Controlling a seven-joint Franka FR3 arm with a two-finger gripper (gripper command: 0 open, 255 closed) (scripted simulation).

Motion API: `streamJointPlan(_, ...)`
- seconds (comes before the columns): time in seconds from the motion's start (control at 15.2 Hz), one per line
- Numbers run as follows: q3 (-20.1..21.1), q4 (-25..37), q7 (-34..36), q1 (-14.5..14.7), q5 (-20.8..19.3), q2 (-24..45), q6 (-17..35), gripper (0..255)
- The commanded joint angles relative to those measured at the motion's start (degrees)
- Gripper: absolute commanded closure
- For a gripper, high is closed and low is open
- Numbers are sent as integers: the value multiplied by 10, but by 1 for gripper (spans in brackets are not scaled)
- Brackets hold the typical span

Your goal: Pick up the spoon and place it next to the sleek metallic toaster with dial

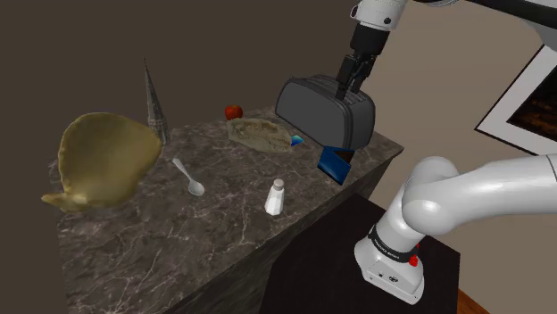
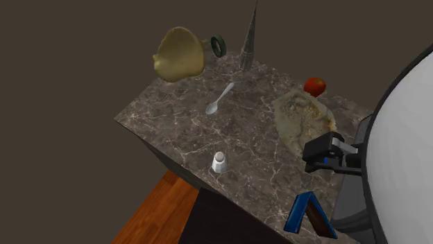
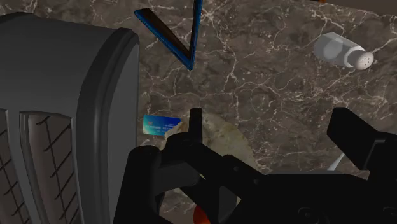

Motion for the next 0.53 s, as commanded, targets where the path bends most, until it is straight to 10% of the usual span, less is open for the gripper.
streamJointPlan(0.0, 0, 0, 0, 0, 0, 0, 0, 0)
streamJointPlan(0.46, 44, -10, 62, 16, 46, 96, 92, 0)
